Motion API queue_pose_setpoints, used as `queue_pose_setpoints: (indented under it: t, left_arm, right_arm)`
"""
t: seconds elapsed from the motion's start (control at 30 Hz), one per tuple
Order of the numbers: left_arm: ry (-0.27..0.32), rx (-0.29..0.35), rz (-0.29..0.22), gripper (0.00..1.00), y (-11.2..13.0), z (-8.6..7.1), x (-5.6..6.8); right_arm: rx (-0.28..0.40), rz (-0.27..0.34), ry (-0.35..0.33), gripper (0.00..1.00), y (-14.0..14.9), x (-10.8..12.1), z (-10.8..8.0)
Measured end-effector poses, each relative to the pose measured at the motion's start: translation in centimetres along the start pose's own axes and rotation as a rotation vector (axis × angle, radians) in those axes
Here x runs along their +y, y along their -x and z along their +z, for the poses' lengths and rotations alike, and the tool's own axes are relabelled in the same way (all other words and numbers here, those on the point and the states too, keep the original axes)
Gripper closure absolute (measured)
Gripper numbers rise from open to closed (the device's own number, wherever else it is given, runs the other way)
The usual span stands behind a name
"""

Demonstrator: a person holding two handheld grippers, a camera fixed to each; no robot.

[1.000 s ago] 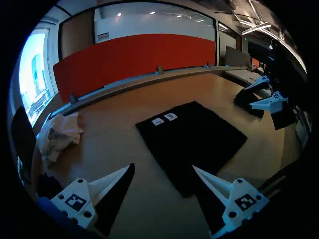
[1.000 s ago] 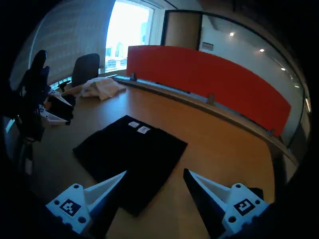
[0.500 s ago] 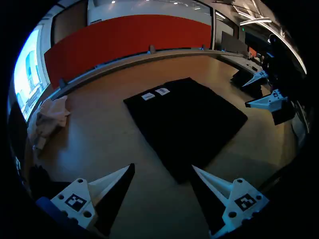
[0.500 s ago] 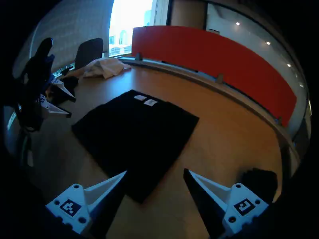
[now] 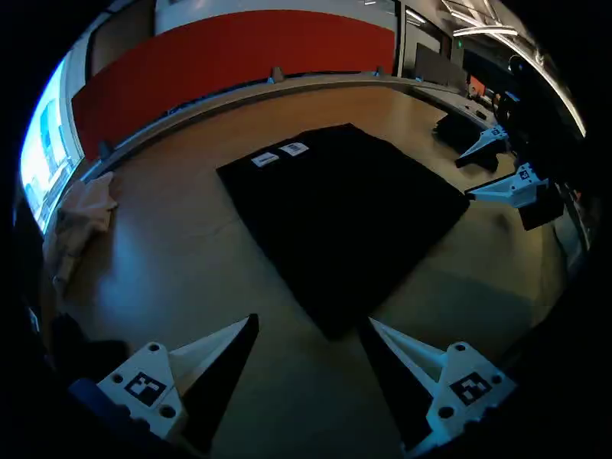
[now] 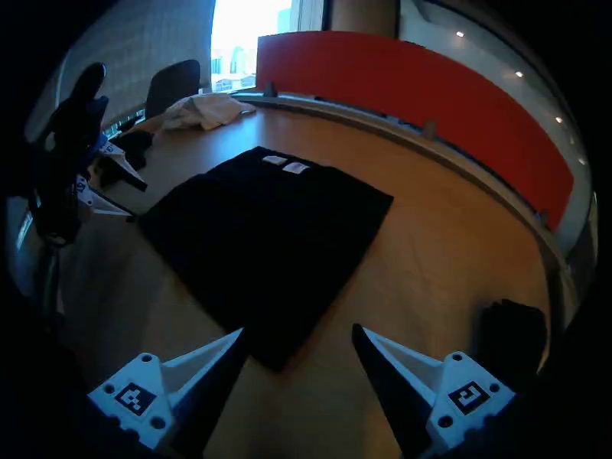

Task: Fold towel

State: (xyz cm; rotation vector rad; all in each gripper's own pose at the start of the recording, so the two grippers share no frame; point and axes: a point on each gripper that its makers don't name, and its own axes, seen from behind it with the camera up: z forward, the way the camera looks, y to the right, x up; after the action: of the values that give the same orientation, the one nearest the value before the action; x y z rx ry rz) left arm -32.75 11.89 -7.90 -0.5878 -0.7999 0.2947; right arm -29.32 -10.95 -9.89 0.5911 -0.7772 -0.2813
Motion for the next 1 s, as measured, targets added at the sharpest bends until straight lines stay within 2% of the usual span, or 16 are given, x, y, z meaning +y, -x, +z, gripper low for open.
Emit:
queue_pose_setpoints:
  t: [0.4, 0.6, 0.67, 0.73, 0.9, 1.0]
  left_arm:
    - [0.015, -0.017, -0.014, 0.05, 0.4, 0.7, 1.0]
    - [0.015, -0.027, -0.009, 0.08, 0.8, 1.0, 1.2]
    - [0.012, -0.035, -0.011, 0.12, 0.9, 1.1, 1.3]
    - [0.003, -0.039, -0.016, 0.21, 1.0, 1.2, 1.2]
    - [-0.018, -0.039, -0.029, 0.28, 1.2, 1.3, 1.2]
    - [-0.016, -0.037, -0.028, 0.32, 1.2, 1.3, 1.4]
  right_arm:
    - [-0.037, 0.017, -0.043, 0.18, 1.4, -1.2, 0.5]
    - [-0.050, -0.005, -0.054, 0.24, 1.9, -1.5, 0.5]
    - [-0.057, -0.007, -0.063, 0.29, 2.1, -1.7, 0.6]
    - [-0.062, -0.008, -0.071, 0.34, 2.3, -1.9, 0.6]
    - [-0.062, -0.005, -0.084, 0.48, 2.5, -2.5, 0.7]
    - [-0.062, 0.003, -0.091, 0.52, 2.5, -2.6, 0.6]
